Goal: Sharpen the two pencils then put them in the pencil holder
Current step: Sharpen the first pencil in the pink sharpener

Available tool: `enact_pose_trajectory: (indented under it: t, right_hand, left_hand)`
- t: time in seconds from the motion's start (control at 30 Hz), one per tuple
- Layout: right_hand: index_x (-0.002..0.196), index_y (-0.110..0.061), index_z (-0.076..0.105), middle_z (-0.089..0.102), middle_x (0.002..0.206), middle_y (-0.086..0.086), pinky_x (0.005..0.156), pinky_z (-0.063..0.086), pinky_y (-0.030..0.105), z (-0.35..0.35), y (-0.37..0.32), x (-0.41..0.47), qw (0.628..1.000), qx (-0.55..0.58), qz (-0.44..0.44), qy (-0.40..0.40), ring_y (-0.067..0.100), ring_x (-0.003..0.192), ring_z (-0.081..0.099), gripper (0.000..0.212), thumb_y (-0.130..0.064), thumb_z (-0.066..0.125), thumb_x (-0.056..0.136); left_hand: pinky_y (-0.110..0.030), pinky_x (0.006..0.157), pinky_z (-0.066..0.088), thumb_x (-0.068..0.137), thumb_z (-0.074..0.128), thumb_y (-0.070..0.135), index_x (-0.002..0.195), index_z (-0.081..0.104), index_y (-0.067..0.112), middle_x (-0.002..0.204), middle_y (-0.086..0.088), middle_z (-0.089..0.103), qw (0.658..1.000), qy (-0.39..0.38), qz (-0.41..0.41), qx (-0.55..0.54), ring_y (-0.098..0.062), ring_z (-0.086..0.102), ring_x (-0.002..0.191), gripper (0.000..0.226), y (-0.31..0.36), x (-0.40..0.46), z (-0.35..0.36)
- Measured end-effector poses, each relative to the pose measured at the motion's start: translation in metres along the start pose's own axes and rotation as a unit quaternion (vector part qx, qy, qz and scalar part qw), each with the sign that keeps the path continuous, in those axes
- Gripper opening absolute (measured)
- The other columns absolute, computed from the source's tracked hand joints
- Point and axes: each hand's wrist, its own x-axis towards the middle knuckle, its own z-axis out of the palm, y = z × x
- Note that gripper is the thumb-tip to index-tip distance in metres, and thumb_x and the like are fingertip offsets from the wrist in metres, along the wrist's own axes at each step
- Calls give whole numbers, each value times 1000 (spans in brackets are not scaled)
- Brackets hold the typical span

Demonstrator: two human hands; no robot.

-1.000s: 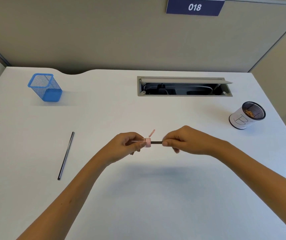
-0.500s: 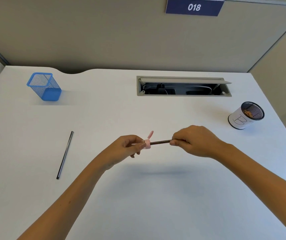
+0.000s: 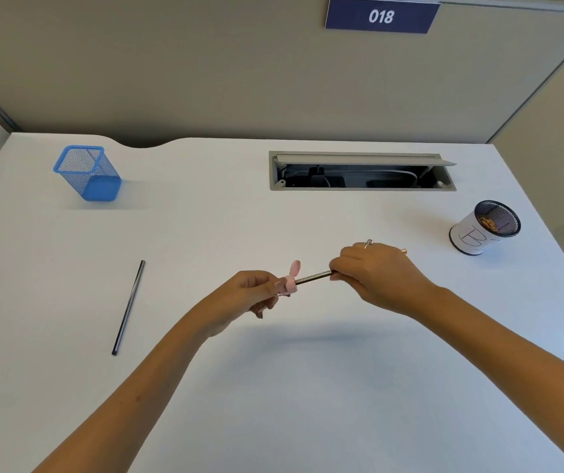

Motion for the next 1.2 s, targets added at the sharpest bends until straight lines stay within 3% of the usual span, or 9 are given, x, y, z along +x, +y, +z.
enact_pose_trajectory:
  t: [0.1,0.2,0.3,0.43,0.53,0.8,0.93,1.03,1.2]
  right_hand:
    - [86,-24,64,59,73,-8,56,37,27,-1,-5,1,985,108,85,-105,14,68,53,26,-38,45,97]
    - [69,-25,57,47,59,-8,55,31,24,-7,-6,3,905,303,193,-226,9,54,40,33,-38,48,97]
    - [70,-23,58,45,61,-7,55,32,24,-10,-12,7,886,321,204,-264,11,54,38,35,-40,45,98]
    - [95,-22,61,60,75,-8,60,36,27,-7,-18,10,951,206,122,-195,10,63,47,25,-44,48,95]
    - [100,-22,61,64,86,-8,60,41,29,-6,-11,9,996,40,54,-53,16,71,55,29,-46,46,95]
    - [84,-16,66,52,64,1,51,26,26,3,-1,4,993,-60,-19,100,23,52,43,29,-31,45,97]
    - [85,-21,65,55,69,-8,48,34,24,-3,-2,5,999,13,36,24,19,58,51,37,-40,35,95]
    - [90,-24,62,54,74,-13,55,32,23,-9,-5,8,984,94,104,-107,10,68,49,34,-41,35,99]
    - [75,-20,59,48,69,-6,61,34,23,-22,-2,9,878,335,205,-272,7,61,42,34,-39,44,99]
  left_hand:
    - [-22,73,48,94,64,34,97,71,20,83,11,68,990,73,65,98,-3,60,77,16,-3,0,3]
    - [-18,84,50,92,67,27,101,69,22,98,8,71,973,88,140,162,-5,65,94,11,-6,-1,3]
    - [-22,84,51,92,68,27,100,70,23,97,9,72,974,79,137,164,-4,65,94,10,-5,-2,-1]
    - [-24,69,48,90,65,40,96,72,22,85,3,70,992,42,57,106,-7,58,75,21,0,-4,-11]
    - [-22,60,40,87,60,46,98,71,5,68,4,60,1000,-2,14,10,-12,45,62,44,5,-7,-11]
    - [-19,54,31,101,49,26,95,69,10,69,10,64,993,-33,-67,-86,-9,39,54,26,17,-5,-11]
    - [-18,57,33,99,56,29,100,71,8,84,6,67,997,-17,-47,-64,-8,44,61,26,17,-6,-10]
    - [-20,64,38,93,61,40,101,71,14,82,3,61,998,29,0,61,-5,49,67,29,13,-7,-9]
    - [-17,72,44,93,65,27,102,67,22,95,6,68,968,90,123,201,1,56,77,10,9,-8,-4]
